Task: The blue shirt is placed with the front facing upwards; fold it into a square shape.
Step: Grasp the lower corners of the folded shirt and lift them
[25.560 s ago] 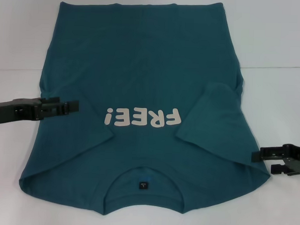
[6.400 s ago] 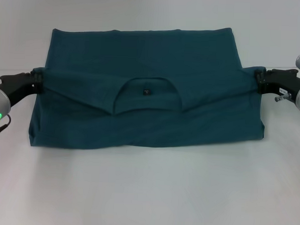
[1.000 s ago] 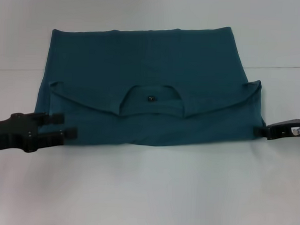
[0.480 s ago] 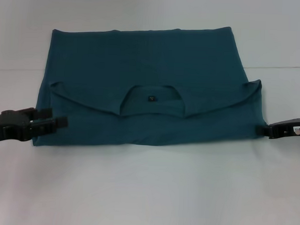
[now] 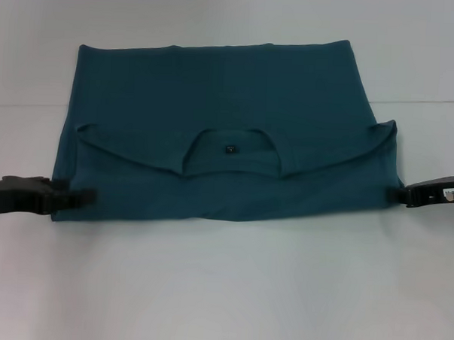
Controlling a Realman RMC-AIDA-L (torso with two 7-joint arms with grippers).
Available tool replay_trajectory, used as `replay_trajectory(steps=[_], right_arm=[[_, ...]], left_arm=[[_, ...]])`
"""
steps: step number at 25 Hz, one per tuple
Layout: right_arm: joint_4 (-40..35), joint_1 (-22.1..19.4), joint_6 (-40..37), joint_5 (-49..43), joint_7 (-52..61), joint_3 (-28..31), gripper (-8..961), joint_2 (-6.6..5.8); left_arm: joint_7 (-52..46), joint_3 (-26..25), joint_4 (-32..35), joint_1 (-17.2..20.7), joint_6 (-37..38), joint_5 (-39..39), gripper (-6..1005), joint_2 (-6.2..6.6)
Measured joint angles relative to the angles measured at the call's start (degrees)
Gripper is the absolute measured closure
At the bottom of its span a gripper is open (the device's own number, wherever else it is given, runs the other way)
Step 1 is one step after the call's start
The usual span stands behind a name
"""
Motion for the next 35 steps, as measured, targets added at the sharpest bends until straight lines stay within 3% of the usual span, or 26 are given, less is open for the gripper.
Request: replay_trajectory(steps=[9, 24, 35], right_arm=[[-0.05, 0.62, -0.01, -0.04, -0.02, -0.10, 909, 0.03], [-0.49, 0.82, -0.01, -0.28, 0.01, -0.10, 908, 0.07], [-0.49, 0.82, -0.34, -0.35, 0.01, -0.19, 908, 0.11]], left_arm=[[-3.92, 1.00, -0.59, -1.70, -8.70, 4.99, 265, -0.26], [-3.51, 7.05, -6.31, -2.89, -15.54, 6.00, 264, -0.14], [-3.49, 7.86, -7.38, -3.15, -17.15, 6.58, 265, 0.20]])
